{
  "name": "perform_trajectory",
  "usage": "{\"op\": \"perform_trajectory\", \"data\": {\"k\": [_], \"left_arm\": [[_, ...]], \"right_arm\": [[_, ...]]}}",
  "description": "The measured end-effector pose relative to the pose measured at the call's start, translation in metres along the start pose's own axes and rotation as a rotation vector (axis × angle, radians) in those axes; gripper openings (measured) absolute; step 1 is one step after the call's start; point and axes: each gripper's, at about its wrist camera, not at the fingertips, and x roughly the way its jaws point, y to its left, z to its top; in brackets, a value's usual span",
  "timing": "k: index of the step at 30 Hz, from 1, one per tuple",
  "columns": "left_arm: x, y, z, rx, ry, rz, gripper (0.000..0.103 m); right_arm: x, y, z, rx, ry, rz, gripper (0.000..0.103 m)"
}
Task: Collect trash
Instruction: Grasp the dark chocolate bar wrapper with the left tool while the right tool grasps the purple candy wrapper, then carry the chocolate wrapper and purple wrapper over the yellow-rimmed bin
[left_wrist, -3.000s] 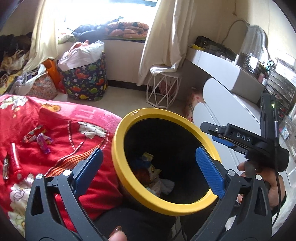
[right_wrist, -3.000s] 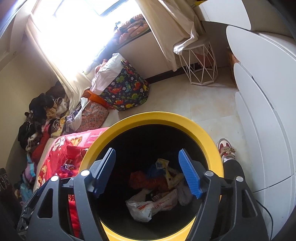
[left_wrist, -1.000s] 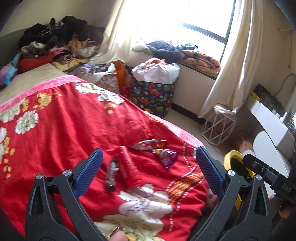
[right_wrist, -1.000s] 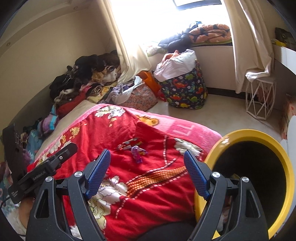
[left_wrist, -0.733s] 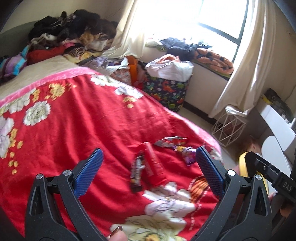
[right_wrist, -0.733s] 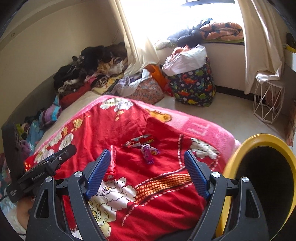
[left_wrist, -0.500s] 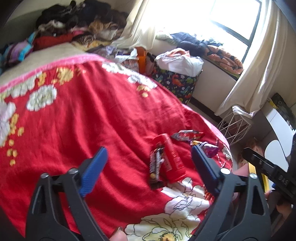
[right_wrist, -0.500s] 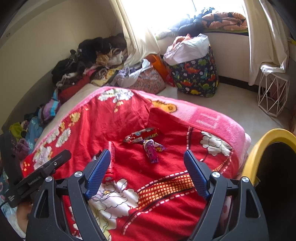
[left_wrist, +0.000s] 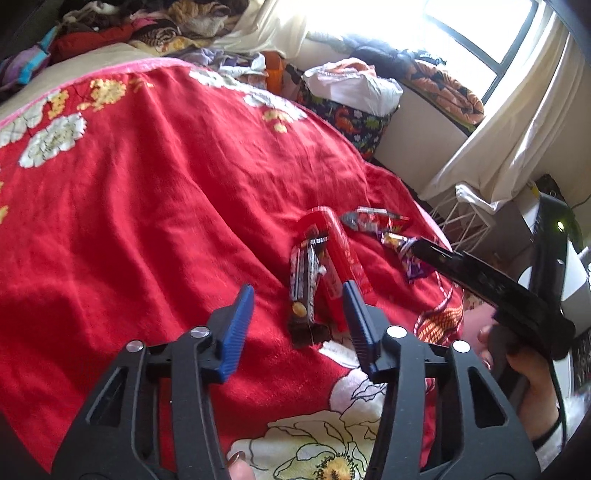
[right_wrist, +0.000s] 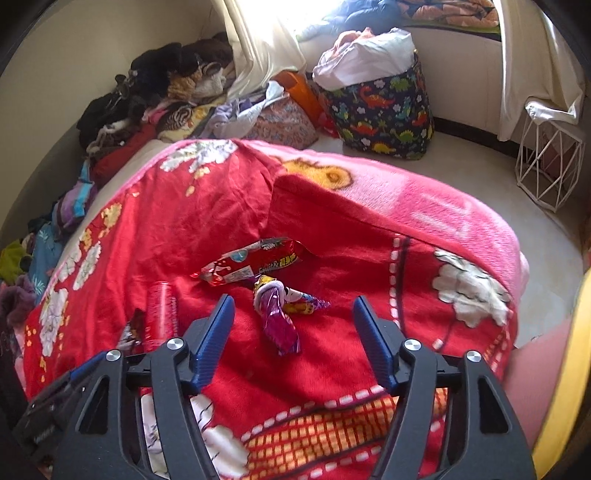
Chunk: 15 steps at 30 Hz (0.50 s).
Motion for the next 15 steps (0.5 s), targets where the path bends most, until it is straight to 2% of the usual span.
{"op": "perform_trajectory", "data": {"k": [2, 3, 5, 6, 7, 15], "left_arm": [[0.005, -0.002, -0.003, 0.008, 0.014, -0.001, 0.034], [0.007, -0.002, -0.004, 0.013, 0.019, 0.002, 0.03], [0.01, -0.002, -0.006, 0.014, 0.029, 0.005, 0.025], [0.011, -0.001, -0.007, 0.012, 0.033, 0.008, 0.021], [0.011, 0.0, -0.006, 0.01, 0.034, 0.009, 0.016], [0.004, 0.002, -0.004, 0.002, 0.014, -0.005, 0.015]], "right_arm": [[0.01, 0.0, 0.0, 0.0, 0.018, 0.002, 0.052], [0.012, -0.001, 0.0, 0.001, 0.026, 0.011, 0.041], [0.016, -0.001, -0.003, 0.005, 0.038, 0.033, 0.039], [0.015, -0.001, -0.004, 0.004, 0.038, 0.049, 0.02], [0.014, -0.001, -0.006, 0.004, 0.043, 0.065, 0.02], [-0.023, 0.008, -0.025, -0.014, -0.022, 0.098, 0.019]]}}
